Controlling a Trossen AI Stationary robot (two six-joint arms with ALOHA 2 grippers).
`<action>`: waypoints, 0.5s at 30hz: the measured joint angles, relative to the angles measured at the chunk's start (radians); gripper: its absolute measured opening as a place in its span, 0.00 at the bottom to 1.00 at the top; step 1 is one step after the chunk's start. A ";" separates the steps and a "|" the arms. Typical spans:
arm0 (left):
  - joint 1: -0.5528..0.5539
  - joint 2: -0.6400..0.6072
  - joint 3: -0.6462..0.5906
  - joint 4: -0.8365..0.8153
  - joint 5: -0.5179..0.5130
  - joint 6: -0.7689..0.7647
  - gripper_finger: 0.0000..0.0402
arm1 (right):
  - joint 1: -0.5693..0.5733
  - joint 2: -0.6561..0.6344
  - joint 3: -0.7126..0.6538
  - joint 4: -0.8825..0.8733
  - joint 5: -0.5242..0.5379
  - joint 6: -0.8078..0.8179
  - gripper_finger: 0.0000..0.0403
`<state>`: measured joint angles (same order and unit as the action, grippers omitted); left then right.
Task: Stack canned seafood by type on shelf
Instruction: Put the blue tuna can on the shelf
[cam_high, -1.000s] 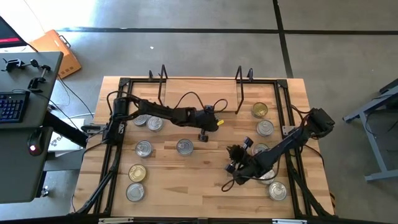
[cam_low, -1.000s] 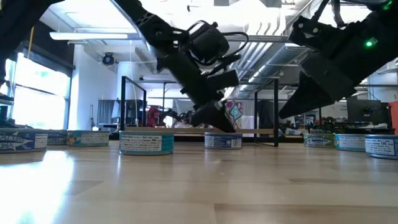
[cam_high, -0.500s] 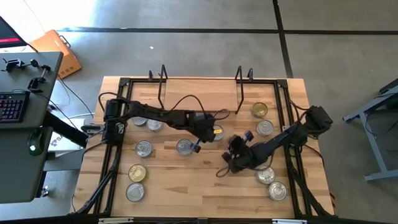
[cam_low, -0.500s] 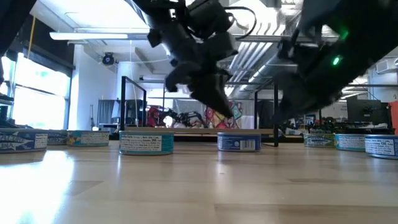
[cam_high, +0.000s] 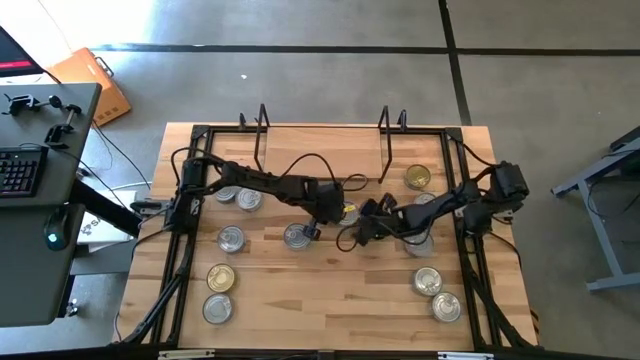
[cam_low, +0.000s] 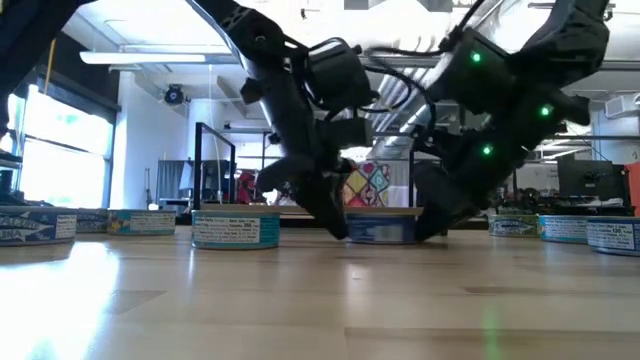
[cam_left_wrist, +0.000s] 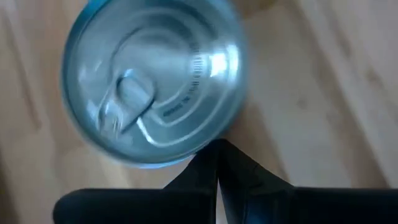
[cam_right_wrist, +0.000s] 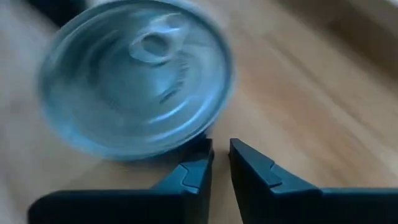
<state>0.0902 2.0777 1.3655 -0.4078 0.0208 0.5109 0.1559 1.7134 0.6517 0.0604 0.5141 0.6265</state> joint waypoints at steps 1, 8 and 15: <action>0.000 -0.002 0.000 -0.015 -0.030 -0.005 0.00 | 0.008 0.000 0.006 -0.002 -0.033 -0.001 0.10; 0.007 -0.032 0.002 -0.111 -0.304 -0.037 0.00 | 0.159 -0.002 0.019 0.031 -0.207 0.047 0.05; 0.028 -0.042 0.002 -0.165 -0.320 -0.056 0.00 | 0.282 0.000 0.016 -0.010 -0.014 0.159 0.05</action>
<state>0.1182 2.0357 1.3670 -0.5724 -0.2990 0.4553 0.4376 1.7136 0.6672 0.0507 0.5006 0.7859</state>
